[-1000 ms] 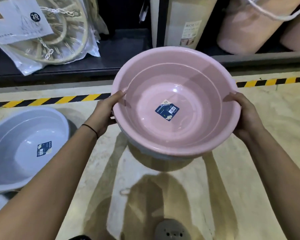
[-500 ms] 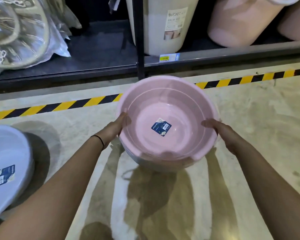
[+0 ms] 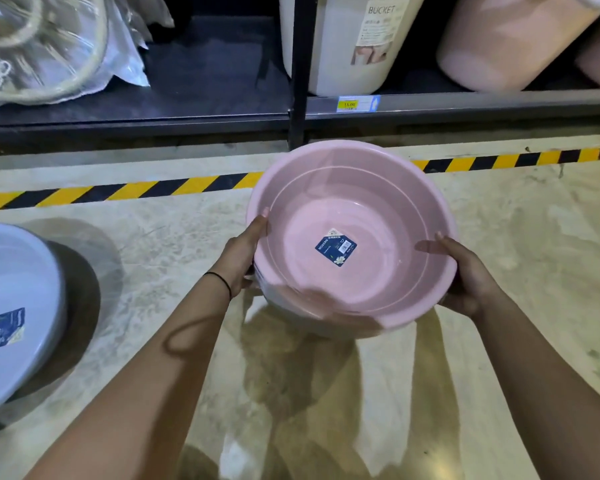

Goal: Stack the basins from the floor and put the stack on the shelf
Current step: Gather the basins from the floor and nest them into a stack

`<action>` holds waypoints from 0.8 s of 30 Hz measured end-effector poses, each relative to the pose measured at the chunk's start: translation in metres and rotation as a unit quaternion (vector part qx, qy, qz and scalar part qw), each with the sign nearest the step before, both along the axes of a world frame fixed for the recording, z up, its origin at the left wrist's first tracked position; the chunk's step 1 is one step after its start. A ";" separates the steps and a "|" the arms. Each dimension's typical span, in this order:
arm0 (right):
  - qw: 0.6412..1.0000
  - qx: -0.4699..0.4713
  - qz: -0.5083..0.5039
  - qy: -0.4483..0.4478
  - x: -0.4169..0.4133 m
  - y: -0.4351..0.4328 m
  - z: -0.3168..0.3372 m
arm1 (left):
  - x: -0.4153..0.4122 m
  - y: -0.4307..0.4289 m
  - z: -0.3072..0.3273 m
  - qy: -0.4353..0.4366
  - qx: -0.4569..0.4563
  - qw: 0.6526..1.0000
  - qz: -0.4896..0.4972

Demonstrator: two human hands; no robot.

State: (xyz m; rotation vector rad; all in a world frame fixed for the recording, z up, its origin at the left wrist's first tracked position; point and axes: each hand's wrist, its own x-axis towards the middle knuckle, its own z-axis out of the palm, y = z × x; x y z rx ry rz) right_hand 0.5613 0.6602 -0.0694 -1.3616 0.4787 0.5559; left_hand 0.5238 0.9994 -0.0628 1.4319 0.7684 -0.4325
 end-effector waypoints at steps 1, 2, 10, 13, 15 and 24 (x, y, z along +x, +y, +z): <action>1.000 -0.002 -0.003 -0.001 -0.002 0.002 0.000 | -0.003 0.001 0.000 -0.001 -0.003 1.000 0.010; 1.000 -0.004 -0.007 0.000 -0.006 0.003 0.000 | -0.007 0.002 -0.001 -0.001 -0.005 1.000 0.018; 1.000 -0.001 -0.016 -0.011 -0.063 0.030 0.006 | -0.076 0.026 -0.008 -0.003 0.013 0.998 0.060; 1.000 0.002 -0.016 -0.016 -0.086 0.046 0.013 | -0.109 0.039 -0.005 -0.010 0.017 0.997 0.079; 1.000 -0.002 -0.006 -0.025 -0.100 0.056 0.021 | -0.134 0.050 -0.001 -0.016 0.016 0.996 0.089; 0.996 0.009 0.065 -0.057 -0.160 0.112 0.074 | -0.239 0.107 0.056 -0.074 0.021 0.986 0.148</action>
